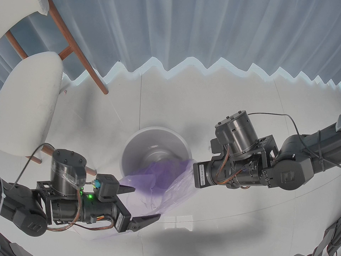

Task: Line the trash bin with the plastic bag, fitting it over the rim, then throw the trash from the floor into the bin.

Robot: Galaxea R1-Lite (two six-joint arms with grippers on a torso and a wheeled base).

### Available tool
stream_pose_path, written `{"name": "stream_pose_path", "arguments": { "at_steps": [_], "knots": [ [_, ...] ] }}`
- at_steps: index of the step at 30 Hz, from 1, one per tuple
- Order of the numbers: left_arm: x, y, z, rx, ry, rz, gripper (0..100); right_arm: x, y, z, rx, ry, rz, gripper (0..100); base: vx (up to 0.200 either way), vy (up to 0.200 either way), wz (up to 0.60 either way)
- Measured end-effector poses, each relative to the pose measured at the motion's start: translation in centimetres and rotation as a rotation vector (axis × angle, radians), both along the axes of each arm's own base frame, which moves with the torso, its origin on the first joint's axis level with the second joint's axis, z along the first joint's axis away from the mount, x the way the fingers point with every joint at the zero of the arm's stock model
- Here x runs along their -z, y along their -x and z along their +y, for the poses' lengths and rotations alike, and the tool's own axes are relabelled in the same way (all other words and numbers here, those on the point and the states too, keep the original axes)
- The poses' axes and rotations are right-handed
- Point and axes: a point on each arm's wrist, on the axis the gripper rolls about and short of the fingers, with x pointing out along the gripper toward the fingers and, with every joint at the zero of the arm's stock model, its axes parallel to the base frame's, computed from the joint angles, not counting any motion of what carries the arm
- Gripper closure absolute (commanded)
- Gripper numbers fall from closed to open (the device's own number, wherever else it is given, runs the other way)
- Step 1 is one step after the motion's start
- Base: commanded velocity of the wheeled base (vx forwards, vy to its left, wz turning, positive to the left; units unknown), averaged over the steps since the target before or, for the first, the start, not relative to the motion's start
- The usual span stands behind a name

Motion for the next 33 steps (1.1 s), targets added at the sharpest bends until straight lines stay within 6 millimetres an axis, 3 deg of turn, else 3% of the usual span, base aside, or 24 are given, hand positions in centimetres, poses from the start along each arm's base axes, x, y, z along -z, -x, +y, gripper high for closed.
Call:
{"name": "stream_pose_path", "arguments": {
  "at_steps": [10, 23, 33],
  "knots": [
    [-2.0, 0.4, 3.7, -0.172, 0.094, -0.019, 0, -0.1, 0.6, -0.5, 0.009, -0.007, 0.012, 100, 0.000, 0.000, 0.00],
    [0.3, 4.2, 7.1, -0.288, 0.012, 0.037, 0, -0.3, 0.4, -0.9, 0.047, -0.034, 0.024, 100, 0.000, 0.000, 0.00],
    [0.2, 2.3, 8.8, -0.307, -0.094, -0.059, 0, -0.4, 0.4, -0.9, 0.048, -0.037, 0.023, 100, 0.000, 0.000, 0.00]
  ]
}}
